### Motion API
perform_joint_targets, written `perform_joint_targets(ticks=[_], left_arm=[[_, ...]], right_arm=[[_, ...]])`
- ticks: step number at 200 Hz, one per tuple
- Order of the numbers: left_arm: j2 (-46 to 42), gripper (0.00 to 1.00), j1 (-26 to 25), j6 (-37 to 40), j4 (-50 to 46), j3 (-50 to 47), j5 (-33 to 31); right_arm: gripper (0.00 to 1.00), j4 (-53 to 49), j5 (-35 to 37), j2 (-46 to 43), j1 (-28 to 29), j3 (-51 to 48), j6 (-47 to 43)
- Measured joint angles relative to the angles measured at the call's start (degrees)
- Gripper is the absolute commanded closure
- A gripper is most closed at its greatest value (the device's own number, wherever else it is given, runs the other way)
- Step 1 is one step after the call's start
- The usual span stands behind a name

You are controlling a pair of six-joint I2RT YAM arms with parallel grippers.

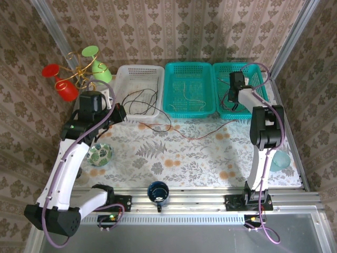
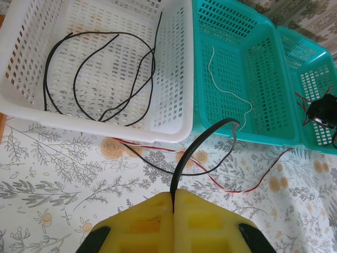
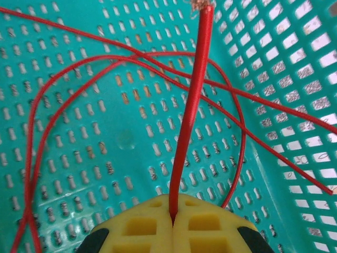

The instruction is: Untangle the cables

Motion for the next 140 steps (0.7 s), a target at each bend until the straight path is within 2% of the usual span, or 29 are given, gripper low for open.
perform_joint_targets(ticks=[24,41,68,83,110,140], left_arm=[[0.0,1.0,0.0,0.0,-0.1,0.0,-0.1],[0.0,1.0,-0.1,0.0,-0.1,0.0,-0.1],[0.0,1.0,-0.1,0.0,-0.2,0.0,-0.1],[0.0,1.0,-0.2,0.0,-0.2,0.0,-0.2],[0.0,1.0,-0.4,0.0,-0.2,0.0,-0.3],[0.0,1.0,-0.9,0.0,-0.2,0.2,-0.5]], right_arm=[[1.0,-2.9,-2.2,1.9,-1.2,3.6,0.3],[0.94,-4.2,-3.9,2.1,-1.9,5.3,0.3],[0.71,-6.4,-6.2,2.1,-2.8,7.0,0.0],[0.53,-7.3,-7.0,2.1,-3.1,7.5,0.1],[0.3,-8.4,-7.9,1.7,-3.4,7.5,-0.1],[0.03,-9.2,-8.3,-1.8,-3.4,7.5,0.1]])
